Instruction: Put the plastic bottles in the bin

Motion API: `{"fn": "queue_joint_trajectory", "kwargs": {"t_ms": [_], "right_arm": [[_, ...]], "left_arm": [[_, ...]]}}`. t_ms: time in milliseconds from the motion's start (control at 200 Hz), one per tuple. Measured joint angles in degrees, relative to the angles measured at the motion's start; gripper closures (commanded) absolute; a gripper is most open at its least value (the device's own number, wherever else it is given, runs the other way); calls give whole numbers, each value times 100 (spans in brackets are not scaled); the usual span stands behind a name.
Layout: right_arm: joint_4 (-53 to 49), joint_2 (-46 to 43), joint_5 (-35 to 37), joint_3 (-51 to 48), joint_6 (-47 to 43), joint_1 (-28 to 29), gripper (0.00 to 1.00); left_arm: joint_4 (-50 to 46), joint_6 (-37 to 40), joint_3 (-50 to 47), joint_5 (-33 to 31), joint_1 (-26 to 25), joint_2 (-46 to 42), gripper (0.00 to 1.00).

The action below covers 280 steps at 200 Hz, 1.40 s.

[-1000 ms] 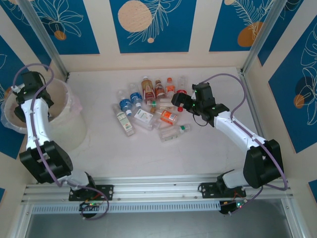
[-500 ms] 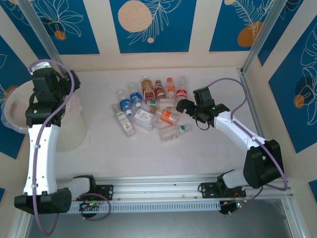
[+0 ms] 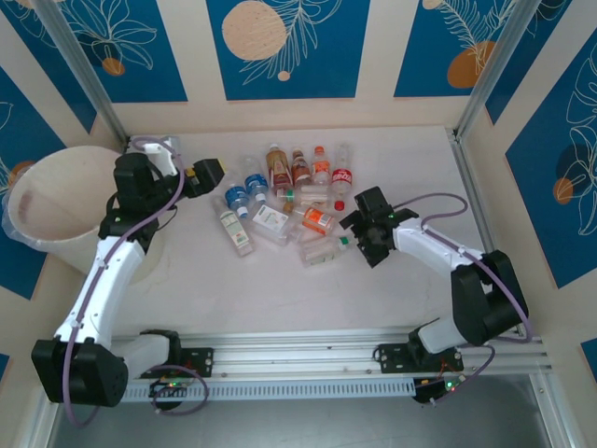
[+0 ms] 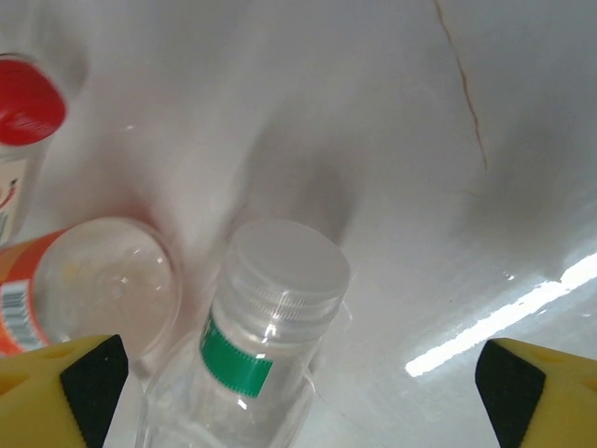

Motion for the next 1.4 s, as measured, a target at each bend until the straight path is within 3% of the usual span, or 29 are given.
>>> {"fn": "queue_joint_trajectory", "kwargs": {"t_ms": [105, 360, 480, 650, 790, 855, 1015, 1295, 1400], "right_arm": [[146, 278, 28, -13, 466, 125, 16], [243, 876, 166, 68, 1054, 249, 24], [201, 905, 188, 72, 1239, 249, 29], [125, 892, 238, 11, 1521, 249, 49], [280, 702, 271, -223, 1572, 249, 55], [361, 636, 278, -310, 1574, 249, 53], [636, 551, 269, -369, 1580, 236, 27], [317, 140, 293, -284, 1064, 181, 6], [367, -245, 146, -433, 1307, 149, 4]], "left_arm": [[181, -22, -197, 92, -2, -203, 0], [431, -17, -354, 144, 0, -315, 0], [457, -13, -354, 177, 0, -269, 0], [468, -15, -354, 195, 0, -190, 0], [555, -28, -400, 236, -2, -151, 0], [603, -55, -435, 273, -2, -114, 0], [717, -190, -492, 369, -7, 76, 0], [728, -234, -538, 446, -44, 238, 0], [774, -234, -601, 444, -44, 267, 0]]}}
